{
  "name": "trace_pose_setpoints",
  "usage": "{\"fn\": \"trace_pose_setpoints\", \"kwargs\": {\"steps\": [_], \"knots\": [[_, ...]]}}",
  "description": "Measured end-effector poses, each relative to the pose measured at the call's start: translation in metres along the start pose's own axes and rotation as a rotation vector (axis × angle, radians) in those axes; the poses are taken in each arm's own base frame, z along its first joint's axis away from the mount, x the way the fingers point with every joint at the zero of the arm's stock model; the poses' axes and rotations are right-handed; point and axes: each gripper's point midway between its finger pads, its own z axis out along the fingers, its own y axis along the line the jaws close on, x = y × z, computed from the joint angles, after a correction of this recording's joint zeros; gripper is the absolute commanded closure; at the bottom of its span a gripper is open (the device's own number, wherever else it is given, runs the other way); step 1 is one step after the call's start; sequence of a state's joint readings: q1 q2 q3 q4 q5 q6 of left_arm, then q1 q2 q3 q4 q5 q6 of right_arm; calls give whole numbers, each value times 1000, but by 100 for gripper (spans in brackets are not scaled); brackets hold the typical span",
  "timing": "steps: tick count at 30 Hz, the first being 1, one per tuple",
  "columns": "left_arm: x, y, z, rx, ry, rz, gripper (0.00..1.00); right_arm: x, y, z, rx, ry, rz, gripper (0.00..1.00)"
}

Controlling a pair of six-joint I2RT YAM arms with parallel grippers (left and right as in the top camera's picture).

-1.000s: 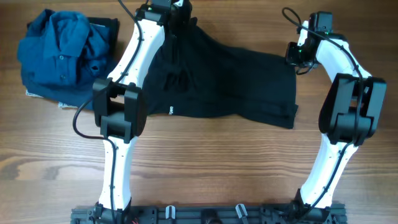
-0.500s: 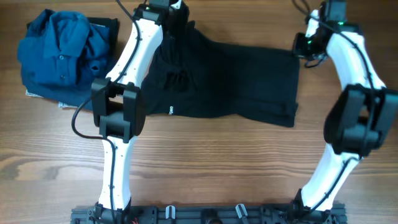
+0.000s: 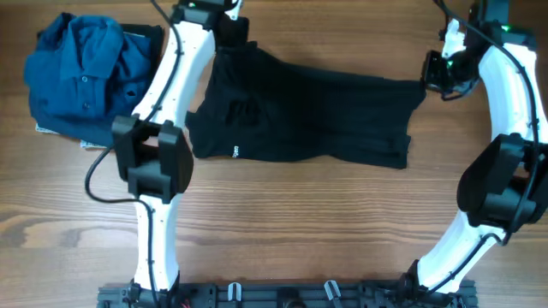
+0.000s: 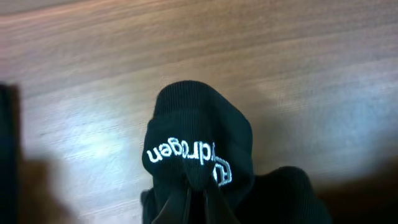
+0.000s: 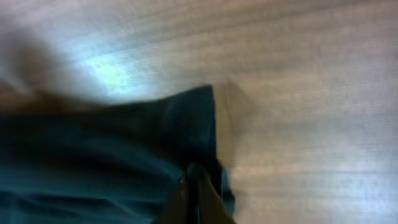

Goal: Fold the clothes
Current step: 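Pull both ends apart to stretch the t-shirt into a long strip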

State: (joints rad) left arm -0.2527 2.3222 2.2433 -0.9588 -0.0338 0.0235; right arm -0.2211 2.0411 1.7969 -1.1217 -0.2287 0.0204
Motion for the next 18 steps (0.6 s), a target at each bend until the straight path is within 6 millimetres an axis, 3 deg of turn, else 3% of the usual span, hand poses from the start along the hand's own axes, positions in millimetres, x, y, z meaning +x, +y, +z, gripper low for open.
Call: {"fn": "trace_pose_setpoints", "kwargs": {"steps": [4, 11, 18], "knots": [[16, 8, -10, -8, 66, -9, 96, 14, -8, -3, -14, 57, 36, 96], [54, 10, -16, -15, 221, -5, 96, 34, -5, -5, -37, 137, 58, 95], [78, 11, -23, -22, 327, -1, 96, 57, -3, 6, -61, 218, 82, 96]]}}
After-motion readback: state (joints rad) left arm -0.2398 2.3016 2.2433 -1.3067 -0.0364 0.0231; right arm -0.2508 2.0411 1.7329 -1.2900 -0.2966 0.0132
